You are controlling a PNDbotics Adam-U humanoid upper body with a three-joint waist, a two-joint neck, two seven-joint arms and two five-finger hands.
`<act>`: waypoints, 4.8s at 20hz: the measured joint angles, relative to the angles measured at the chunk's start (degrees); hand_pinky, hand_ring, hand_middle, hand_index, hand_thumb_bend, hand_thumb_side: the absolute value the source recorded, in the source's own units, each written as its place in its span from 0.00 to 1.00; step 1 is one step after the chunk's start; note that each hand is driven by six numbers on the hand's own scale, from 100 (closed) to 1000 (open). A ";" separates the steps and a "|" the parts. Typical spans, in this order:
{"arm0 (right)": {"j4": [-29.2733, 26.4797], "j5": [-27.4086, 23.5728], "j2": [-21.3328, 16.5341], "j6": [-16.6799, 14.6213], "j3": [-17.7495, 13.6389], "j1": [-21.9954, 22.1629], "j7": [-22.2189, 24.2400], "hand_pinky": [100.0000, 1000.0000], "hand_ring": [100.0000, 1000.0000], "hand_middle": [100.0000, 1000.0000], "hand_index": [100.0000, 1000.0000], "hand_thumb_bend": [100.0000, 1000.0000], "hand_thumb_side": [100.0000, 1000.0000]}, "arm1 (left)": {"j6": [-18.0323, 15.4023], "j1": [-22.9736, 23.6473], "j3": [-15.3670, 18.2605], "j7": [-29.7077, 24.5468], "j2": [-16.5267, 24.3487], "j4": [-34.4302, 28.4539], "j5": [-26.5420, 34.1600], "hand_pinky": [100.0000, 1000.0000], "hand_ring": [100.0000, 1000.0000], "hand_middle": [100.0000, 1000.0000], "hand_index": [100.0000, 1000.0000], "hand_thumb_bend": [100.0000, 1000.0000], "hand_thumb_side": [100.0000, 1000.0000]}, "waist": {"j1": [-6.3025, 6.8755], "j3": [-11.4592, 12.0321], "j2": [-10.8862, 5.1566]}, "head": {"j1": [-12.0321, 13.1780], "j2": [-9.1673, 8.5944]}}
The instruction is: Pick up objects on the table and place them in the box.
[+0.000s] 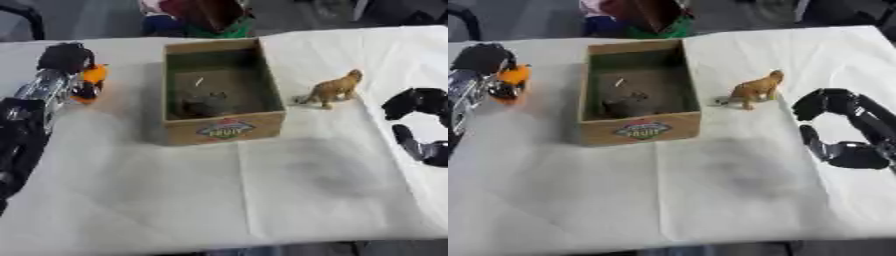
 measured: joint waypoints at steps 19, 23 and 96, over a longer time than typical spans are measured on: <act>0.14 0.00 0.45 -0.21 0.35 -0.09 0.46 0.61 0.61 0.66 0.68 0.00 0.20 | -12.26 -3.96 -15.18 -13.10 -5.11 -20.84 33.64 0.52 0.40 0.33 0.53 0.04 0.13 | -0.38 -1.07 -0.14 | 0.83 0.00; 0.15 0.00 0.54 -0.23 0.36 -0.32 0.51 0.61 0.61 0.66 0.68 0.00 0.20 | -15.11 -3.88 -16.47 -15.83 -6.44 -19.63 36.02 0.63 0.59 0.57 0.70 0.37 0.19 | -0.38 -1.27 -0.13 | 0.92 0.00; 36.24 52.14 -4.55 -12.89 6.57 -26.18 -15.39 0.74 0.81 0.79 0.81 0.18 0.63 | -6.24 31.42 -0.54 -0.72 -3.13 -52.43 74.87 0.60 0.52 0.52 0.73 0.38 0.09 | -0.18 11.71 2.35 | -7.44 -1.41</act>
